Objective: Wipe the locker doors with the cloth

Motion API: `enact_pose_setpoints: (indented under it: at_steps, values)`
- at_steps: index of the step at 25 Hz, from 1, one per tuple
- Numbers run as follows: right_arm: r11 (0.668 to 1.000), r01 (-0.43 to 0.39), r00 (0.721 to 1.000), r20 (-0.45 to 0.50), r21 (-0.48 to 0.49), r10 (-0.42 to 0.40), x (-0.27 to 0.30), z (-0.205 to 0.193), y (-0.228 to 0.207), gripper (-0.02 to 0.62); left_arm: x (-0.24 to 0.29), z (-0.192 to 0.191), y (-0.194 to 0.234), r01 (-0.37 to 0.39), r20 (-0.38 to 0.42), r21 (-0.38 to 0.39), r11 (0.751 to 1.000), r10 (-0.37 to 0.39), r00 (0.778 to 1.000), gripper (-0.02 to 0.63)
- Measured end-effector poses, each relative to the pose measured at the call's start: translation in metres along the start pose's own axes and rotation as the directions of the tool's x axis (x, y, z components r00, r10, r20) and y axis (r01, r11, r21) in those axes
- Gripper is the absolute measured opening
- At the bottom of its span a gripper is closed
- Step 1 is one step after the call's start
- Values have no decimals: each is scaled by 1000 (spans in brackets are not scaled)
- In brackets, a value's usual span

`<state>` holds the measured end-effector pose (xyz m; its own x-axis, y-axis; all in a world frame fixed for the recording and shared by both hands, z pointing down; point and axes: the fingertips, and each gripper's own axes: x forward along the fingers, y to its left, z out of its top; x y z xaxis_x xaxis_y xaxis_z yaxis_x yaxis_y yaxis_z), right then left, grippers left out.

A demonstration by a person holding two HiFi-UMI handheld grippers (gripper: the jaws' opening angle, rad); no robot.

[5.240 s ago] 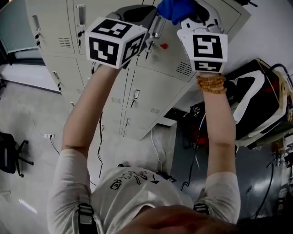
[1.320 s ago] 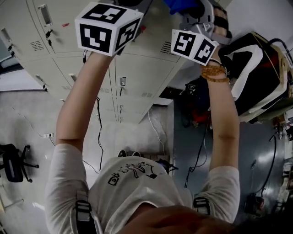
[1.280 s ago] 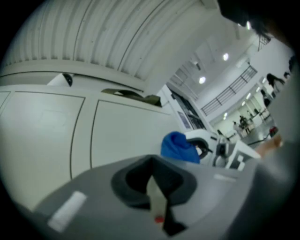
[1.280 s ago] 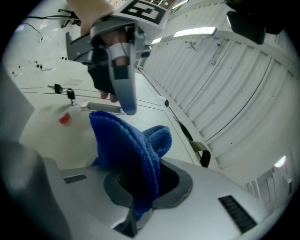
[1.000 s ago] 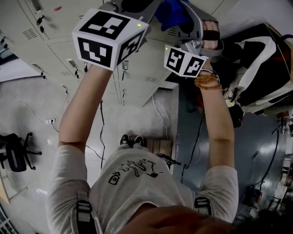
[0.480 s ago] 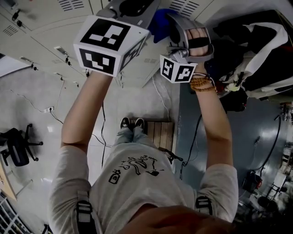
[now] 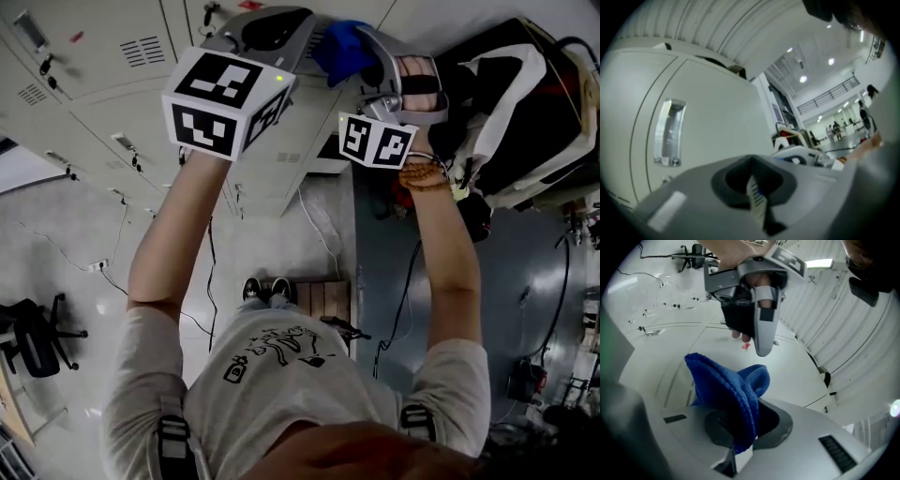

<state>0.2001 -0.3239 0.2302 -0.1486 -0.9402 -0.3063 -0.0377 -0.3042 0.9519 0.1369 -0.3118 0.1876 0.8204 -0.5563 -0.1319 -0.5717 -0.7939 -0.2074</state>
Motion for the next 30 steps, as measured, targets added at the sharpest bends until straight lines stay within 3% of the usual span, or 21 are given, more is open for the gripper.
enact_pose_setpoints:
  at_steps: [8, 13, 17, 23, 26, 30]
  values:
    - [980, 197, 980, 32, -12, -197, 56, 14, -158, 29, -9, 81, 28, -44, 84, 92, 995, 37, 996, 2]
    - [961, 257, 966, 1, 98, -258, 79, 11, -246, 29, -17, 119, 45, -74, 121, 123, 990, 59, 991, 2]
    - [950, 275, 961, -14, 147, -276, 90, 8, -283, 29, -24, 136, 56, -95, 146, 124, 988, 76, 986, 2]
    - [939, 311, 950, -14, 149, -312, 92, 18, -271, 29, -33, 128, 73, -118, 136, 107, 987, 103, 985, 2]
    - [953, 287, 957, 23, 98, -291, 85, 41, -229, 29, -40, 110, 77, -130, 121, 95, 987, 118, 986, 2]
    - [972, 203, 973, 91, 118, -214, 74, 74, -146, 29, -54, 79, 84, -148, 83, 81, 986, 142, 986, 2]
